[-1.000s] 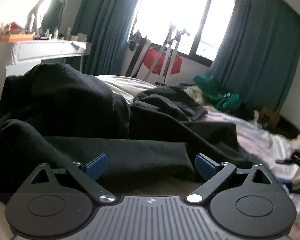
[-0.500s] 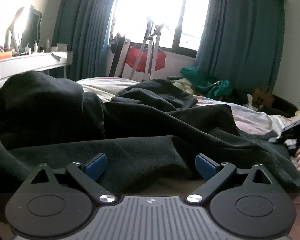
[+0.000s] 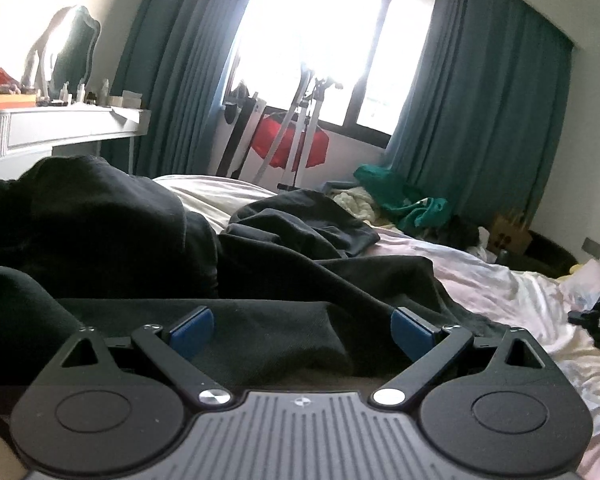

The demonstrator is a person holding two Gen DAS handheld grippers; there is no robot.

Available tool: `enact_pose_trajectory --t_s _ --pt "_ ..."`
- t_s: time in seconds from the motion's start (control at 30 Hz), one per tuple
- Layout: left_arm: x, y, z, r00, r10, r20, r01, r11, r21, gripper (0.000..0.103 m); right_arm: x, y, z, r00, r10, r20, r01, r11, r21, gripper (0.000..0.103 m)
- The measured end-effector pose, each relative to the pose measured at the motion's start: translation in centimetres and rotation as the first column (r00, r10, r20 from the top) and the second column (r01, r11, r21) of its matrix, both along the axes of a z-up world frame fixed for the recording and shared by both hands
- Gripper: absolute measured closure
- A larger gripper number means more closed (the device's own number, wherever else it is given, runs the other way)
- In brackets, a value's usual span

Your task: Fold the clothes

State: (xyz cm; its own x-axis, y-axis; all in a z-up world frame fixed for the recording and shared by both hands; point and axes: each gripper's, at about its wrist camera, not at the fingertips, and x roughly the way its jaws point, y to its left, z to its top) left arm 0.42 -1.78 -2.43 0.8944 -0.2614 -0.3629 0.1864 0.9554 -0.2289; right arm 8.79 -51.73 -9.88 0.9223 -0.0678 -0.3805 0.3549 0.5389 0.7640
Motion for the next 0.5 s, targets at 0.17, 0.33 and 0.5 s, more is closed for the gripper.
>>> enact_pose_trajectory --t_s 0.17,0.33,0.5 --pt "-0.8 -0.3 0.3 1.0 0.001 0.01 -0.001 1.0 0.026 0.006 2.3 2.3 -1.4 0.988 0.141 -0.064 -0.144 0.989 -0.04 0.09" --pt "-0.3 -0.2 -0.1 1.0 0.002 -0.011 -0.002 1.0 0.028 0.006 5.5 3.8 -3.3 0.972 0.186 -0.141 -0.201 0.975 -0.096 0.047" --pt "0.8 -0.4 -0.8 0.999 -0.022 -0.04 0.022 1.0 0.001 0.006 7.4 3.7 -5.7 0.972 0.131 -0.196 -0.148 0.986 -0.074 0.046"
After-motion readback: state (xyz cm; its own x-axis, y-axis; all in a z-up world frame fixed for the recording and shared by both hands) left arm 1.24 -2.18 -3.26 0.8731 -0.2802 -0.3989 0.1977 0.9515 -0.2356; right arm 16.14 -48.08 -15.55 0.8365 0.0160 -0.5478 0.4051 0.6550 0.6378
